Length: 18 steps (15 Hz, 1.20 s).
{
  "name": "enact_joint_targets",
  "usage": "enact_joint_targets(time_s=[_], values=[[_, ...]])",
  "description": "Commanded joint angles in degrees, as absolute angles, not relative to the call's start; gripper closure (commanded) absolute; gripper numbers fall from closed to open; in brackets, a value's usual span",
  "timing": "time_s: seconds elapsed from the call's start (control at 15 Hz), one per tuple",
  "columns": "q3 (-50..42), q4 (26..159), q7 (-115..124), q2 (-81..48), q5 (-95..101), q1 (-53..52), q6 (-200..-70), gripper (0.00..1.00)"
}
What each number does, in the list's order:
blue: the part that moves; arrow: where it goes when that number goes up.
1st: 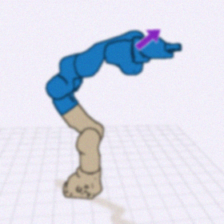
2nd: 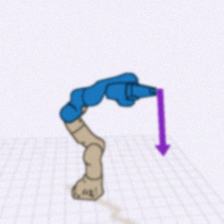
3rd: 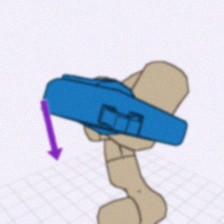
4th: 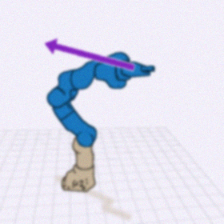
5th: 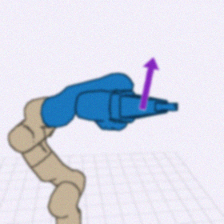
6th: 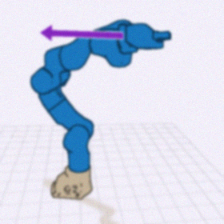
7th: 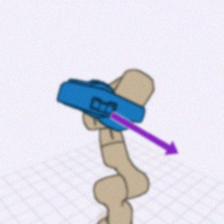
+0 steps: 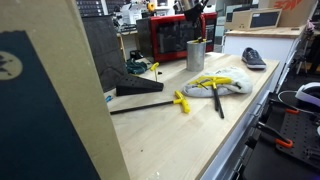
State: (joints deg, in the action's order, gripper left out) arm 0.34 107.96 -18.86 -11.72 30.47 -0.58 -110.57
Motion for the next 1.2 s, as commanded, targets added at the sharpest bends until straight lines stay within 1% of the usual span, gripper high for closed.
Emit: enact_joint_targets(time_s=[0.0,0.27,0.67,1.13], values=[[0.63,109.48,-21.01,-10.36,23.66,0.64,-109.97,0.00],[0.84,109.03,-23.46,-11.43,13.71,1.92,-109.81,0.00],[-0.34,108.57,-24.70,-10.42,4.13,4.70,-110.13,0.00],[-1.55,108.72,-25.91,-8.11,0.53,6.68,-110.80,0.00]])
